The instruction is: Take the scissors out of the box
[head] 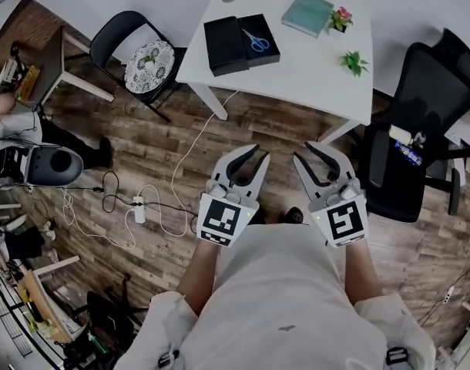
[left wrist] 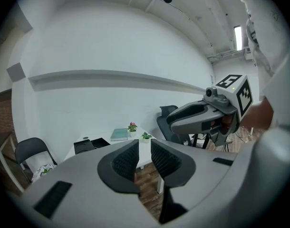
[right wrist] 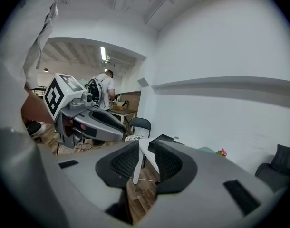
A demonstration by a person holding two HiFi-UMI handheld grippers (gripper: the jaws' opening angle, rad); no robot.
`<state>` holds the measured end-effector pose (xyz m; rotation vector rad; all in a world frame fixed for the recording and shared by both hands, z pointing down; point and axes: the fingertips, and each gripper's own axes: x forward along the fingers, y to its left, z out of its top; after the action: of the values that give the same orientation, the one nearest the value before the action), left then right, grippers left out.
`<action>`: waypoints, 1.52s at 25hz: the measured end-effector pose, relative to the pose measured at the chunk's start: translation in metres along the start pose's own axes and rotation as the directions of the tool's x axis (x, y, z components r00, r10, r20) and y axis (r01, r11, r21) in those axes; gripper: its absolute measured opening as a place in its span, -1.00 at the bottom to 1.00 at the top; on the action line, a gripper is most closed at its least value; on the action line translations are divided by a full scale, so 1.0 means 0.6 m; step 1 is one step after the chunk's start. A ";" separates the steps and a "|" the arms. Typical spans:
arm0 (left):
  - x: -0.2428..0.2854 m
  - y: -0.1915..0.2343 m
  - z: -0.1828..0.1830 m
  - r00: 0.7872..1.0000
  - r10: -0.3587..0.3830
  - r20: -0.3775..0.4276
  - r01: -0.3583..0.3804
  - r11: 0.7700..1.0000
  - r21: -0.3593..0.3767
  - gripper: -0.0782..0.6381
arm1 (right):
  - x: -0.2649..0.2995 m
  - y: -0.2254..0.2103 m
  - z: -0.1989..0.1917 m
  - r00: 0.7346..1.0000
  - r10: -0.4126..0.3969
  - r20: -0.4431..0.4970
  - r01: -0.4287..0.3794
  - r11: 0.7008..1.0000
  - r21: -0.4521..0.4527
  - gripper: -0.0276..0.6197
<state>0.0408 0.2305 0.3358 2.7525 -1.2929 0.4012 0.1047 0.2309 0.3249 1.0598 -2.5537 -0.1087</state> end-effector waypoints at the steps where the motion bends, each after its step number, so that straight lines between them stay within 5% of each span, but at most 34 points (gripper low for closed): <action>1: 0.002 0.014 0.000 1.000 -0.002 0.002 0.002 1.000 0.002 -0.53 | 0.014 -0.002 0.004 1.000 -0.001 -0.006 0.001 1.000 -0.004 -0.57; 18: -0.002 0.252 -0.012 0.998 -0.066 0.015 0.066 0.998 0.024 -0.47 | 0.238 0.009 0.076 0.995 -0.086 -0.056 0.088 0.996 0.033 -0.48; 38: 0.047 0.328 -0.052 0.993 -0.109 -0.034 0.108 0.994 -0.033 -0.47 | 0.319 -0.043 0.028 0.974 -0.151 -0.172 0.176 0.974 0.145 -0.52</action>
<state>-0.0989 0.0890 0.3650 2.7606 -1.1260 0.4159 -0.0079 0.0776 0.3631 1.2848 -2.3598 0.1353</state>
